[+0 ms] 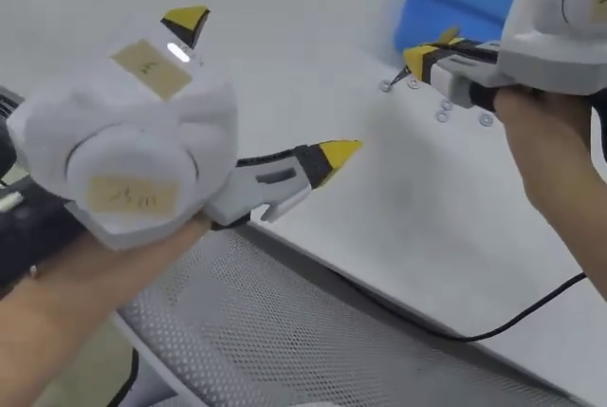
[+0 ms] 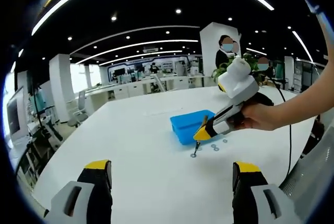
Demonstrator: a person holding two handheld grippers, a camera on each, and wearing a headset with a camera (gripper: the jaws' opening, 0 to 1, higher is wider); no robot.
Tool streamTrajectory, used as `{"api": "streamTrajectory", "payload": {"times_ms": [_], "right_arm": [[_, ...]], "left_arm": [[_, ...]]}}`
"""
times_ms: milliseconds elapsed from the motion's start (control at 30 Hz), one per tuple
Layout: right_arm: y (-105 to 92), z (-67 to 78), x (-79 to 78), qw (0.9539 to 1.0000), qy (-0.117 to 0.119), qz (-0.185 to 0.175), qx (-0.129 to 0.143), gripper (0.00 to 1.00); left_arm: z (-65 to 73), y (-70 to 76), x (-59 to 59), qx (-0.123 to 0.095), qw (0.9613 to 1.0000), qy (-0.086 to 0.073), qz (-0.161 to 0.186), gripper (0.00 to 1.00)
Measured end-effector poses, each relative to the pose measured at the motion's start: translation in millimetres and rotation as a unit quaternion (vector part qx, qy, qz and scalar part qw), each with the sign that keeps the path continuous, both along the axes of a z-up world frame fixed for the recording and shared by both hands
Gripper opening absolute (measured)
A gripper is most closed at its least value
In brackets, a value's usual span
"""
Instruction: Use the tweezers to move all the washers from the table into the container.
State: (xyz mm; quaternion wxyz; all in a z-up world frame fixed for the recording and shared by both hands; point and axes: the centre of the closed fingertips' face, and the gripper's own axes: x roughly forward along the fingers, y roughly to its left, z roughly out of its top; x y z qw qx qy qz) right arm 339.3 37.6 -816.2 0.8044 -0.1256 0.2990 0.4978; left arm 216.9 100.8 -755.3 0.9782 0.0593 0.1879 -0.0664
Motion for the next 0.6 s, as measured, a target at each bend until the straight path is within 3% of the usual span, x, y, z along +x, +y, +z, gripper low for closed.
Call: {"api": "streamTrajectory", "payload": {"times_ms": [233, 467, 600], "right_arm": [[1.2, 0.9, 3.5, 1.0000, 0.004, -0.009, -0.001, 0.03], [1.9, -2.2, 3.4, 0.9999, 0.010, -0.006, -0.005, 0.03], [2.5, -4.2, 4.6, 0.9999, 0.002, -0.003, -0.014, 0.03]], "left_arm": [[-4.3, -2.6, -0.7, 0.016, 0.9998, 0.008, -0.004, 0.99], [-3.4, -1.4, -1.1, 0.014, 0.9999, 0.004, -0.003, 0.99], [-5.1, -0.8, -0.9, 0.013, 0.9999, 0.009, -0.002, 0.99]]}}
